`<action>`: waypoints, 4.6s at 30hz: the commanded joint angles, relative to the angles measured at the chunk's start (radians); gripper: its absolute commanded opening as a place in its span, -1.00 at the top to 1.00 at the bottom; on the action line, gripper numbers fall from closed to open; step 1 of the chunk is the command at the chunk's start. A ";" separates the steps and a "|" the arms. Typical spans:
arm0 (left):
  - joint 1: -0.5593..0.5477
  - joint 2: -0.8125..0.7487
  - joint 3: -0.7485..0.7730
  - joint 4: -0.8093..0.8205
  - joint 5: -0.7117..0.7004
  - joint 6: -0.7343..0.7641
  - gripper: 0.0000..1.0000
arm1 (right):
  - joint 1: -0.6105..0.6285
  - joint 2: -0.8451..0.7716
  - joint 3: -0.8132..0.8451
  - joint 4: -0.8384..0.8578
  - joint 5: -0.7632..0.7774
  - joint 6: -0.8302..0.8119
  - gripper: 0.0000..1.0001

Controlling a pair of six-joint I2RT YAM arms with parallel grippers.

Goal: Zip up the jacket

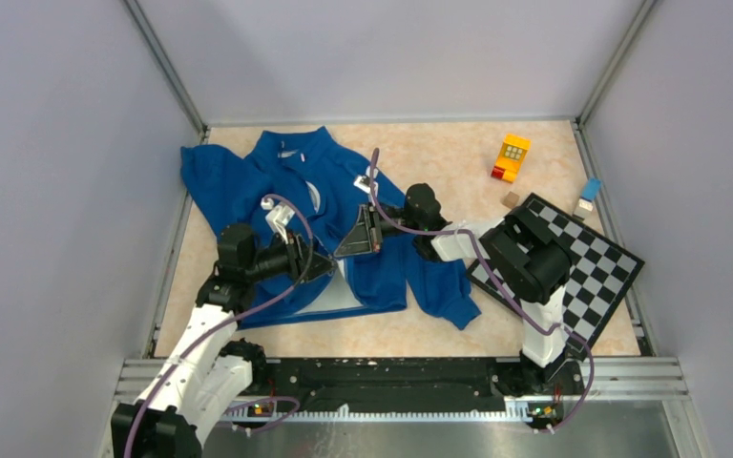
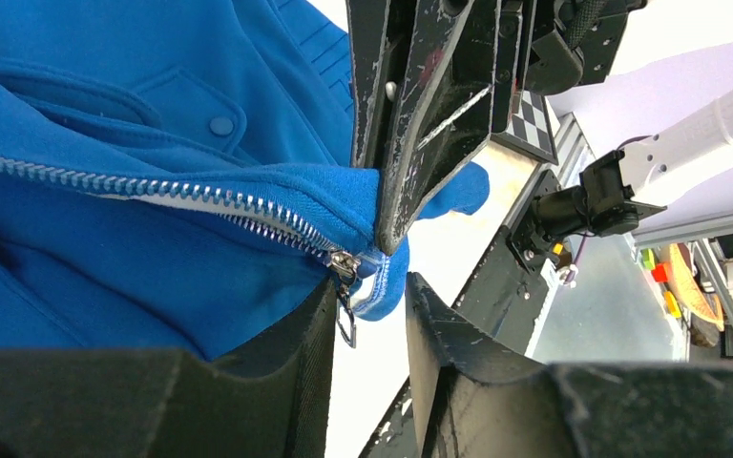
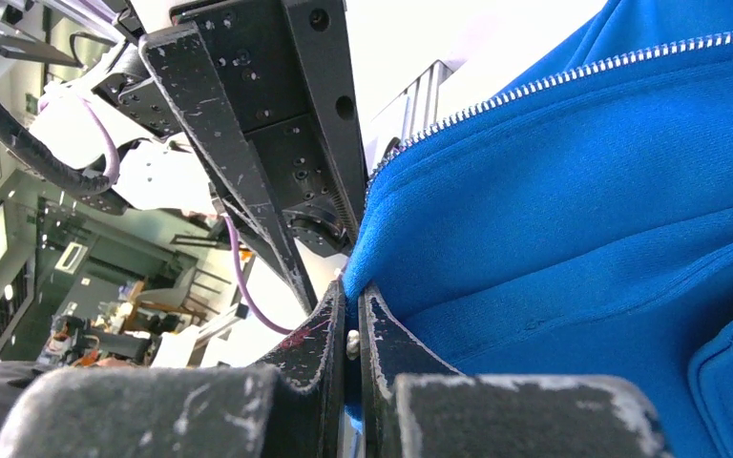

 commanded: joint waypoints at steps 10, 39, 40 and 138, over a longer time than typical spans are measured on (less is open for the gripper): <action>-0.005 0.014 0.037 -0.016 -0.014 -0.011 0.48 | 0.003 -0.052 0.011 0.065 0.016 -0.003 1.00; -0.004 0.112 0.225 -0.380 -0.113 0.089 0.97 | 0.003 -0.053 0.021 -0.007 0.039 -0.057 1.00; -0.004 0.111 0.228 -0.381 -0.111 0.092 1.00 | 0.003 -0.055 0.021 -0.012 0.042 -0.061 1.00; -0.004 0.324 0.337 -0.452 0.020 0.277 1.00 | 0.269 -0.158 -0.309 0.000 0.770 -0.129 0.63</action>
